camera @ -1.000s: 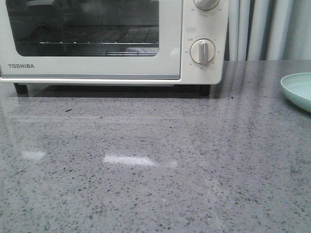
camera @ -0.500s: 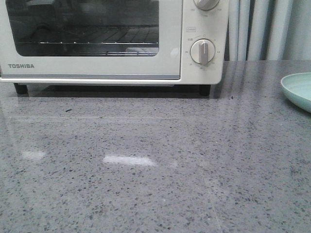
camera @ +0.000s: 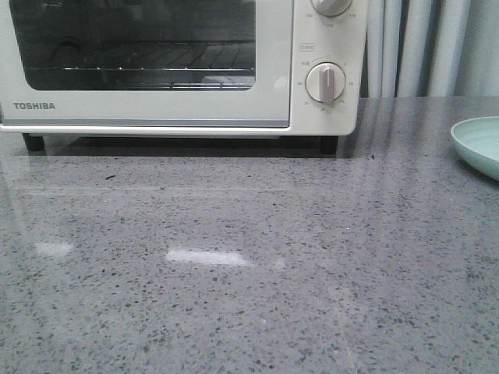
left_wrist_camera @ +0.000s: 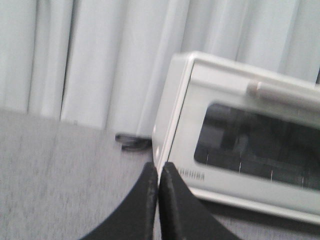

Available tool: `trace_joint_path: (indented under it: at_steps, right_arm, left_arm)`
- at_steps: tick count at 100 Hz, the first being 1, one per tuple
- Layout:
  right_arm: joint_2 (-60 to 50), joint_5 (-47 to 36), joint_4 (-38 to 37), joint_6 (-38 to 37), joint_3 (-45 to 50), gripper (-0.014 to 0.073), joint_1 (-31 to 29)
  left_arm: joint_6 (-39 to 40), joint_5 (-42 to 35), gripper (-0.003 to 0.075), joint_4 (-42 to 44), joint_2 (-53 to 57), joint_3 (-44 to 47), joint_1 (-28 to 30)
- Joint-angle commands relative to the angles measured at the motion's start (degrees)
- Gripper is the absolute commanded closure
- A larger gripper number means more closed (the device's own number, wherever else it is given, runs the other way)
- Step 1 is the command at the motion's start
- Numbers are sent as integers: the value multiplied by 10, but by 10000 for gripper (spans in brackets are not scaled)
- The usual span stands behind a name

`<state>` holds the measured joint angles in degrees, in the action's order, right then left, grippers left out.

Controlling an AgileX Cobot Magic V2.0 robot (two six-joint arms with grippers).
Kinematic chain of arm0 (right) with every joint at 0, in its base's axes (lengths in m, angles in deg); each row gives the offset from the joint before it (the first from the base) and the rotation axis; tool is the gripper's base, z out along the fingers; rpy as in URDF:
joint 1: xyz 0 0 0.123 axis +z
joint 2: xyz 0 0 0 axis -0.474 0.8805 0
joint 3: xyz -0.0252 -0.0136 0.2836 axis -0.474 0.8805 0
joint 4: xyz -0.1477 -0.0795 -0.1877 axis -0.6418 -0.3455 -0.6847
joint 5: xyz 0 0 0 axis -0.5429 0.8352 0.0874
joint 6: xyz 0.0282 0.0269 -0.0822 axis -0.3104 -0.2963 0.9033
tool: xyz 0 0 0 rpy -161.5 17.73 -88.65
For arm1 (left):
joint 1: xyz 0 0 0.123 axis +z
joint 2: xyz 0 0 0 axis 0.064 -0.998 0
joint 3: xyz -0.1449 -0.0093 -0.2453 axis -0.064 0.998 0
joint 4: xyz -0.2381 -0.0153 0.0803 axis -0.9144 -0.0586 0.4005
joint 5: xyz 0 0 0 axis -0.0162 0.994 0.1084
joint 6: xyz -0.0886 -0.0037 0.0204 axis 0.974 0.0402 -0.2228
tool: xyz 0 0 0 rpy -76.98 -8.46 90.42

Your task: Put bread in oven

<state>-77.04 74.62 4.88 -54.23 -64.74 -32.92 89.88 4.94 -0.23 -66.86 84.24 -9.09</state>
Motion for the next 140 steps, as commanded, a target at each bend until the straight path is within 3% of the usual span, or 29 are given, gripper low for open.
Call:
trace_joint_path:
  at_steps: [1, 26, 32, 43, 54, 63, 104, 140]
  right_arm:
    - [-11, -98, 2, 3, 7, 670, 1]
    - [-11, -293, 2, -23, 6, 669, 1]
    - [-11, -297, 2, -41, -2, 669, 1]
    - [-10, -167, 2, -94, -47, 669, 1]
    - [-4, 16, 2, -99, -124, 655, 1]
    - [22, 99, 3, -99, -182, 652, 1]
    - [244, 316, 40, -98, -456, 652, 1]
    - [363, 343, 40, -65, -569, 652, 1]
  left_arm:
    - [6, -82, 741, -9, 17, 13, 1]
    - [6, -102, 741, -12, 17, 13, 1]
    - [6, -108, 741, -24, 17, 13, 1]
    - [6, -138, 741, -39, 17, 13, 1]
    - [6, -156, 741, -55, 17, 8, 1]
    - [6, -136, 742, -55, 16, -3, 1]
    - [6, 59, 742, -53, -65, -188, 1]
    - [-66, 187, 741, -53, -253, -413, 1]
